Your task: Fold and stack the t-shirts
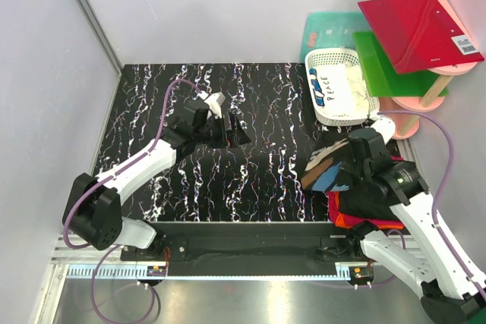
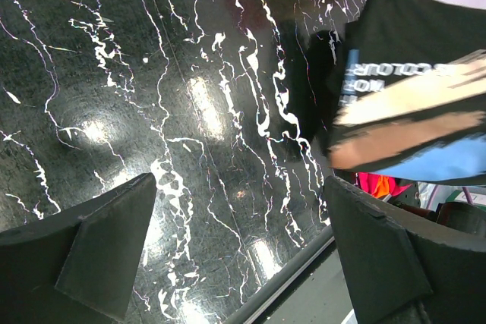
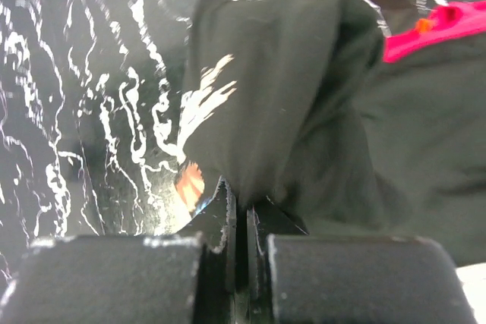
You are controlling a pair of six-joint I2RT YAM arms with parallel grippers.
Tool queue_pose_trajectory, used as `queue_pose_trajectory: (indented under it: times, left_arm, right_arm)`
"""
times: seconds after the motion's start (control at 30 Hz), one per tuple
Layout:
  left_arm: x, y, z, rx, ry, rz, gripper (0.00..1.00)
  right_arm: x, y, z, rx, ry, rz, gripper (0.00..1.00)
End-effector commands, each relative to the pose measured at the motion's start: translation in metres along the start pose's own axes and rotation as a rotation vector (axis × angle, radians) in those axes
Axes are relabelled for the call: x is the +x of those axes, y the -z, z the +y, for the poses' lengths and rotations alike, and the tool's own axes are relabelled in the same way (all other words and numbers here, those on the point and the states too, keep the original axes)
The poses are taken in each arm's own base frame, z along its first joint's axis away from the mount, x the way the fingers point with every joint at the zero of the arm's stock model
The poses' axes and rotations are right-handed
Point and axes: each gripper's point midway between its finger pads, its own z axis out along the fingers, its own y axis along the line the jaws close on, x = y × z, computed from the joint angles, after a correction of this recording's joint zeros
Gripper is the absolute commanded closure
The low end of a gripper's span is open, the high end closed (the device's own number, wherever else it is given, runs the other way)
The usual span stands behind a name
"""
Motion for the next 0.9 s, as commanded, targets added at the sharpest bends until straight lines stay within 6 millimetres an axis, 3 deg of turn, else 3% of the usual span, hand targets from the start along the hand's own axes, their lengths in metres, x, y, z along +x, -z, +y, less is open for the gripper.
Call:
queue_pose_trajectory:
  times: [0.0,0.13,0.3,0.5,0.67,0.77,0.87]
  left_arm:
    - [-0.02,0.006,-0.019,0.056,-0.023,-0.054,0.04]
    - [-0.022,0.006,-0.024,0.075,-0.026,-0.046,0.04]
    - [-0.021,0.005,-0.03,0.093,-0.031,-0.04,0.04]
    - [-0.014,-0.001,-0.035,0.131,-0.03,-0.017,0.04]
    - [-0.007,-0.004,-0.037,0.147,-0.033,0.008,0.04]
    - [-0.003,-0.004,-0.036,0.153,-0.041,0.02,0.04]
    - [0.0,-0.006,-0.031,0.132,-0.05,0.037,0.03]
  right_arm:
    - [-0.019,0.021,-0.024,0.104,-0.1,-0.08,1.0]
    - [-0.01,0.021,-0.035,0.142,-0.157,-0.08,1.0]
    - [-0.02,0.038,-0.048,0.147,-0.286,-0.161,1.0]
    - [-0.015,0.041,-0.05,0.135,-0.386,-0.166,1.0]
    - [0.002,0.027,-0.049,0.149,-0.407,-0.126,1.0]
    - [0.014,0.012,-0.034,0.105,-0.383,-0.07,1.0]
    - [0.012,-0.005,-0.015,0.058,-0.311,-0.053,1.0]
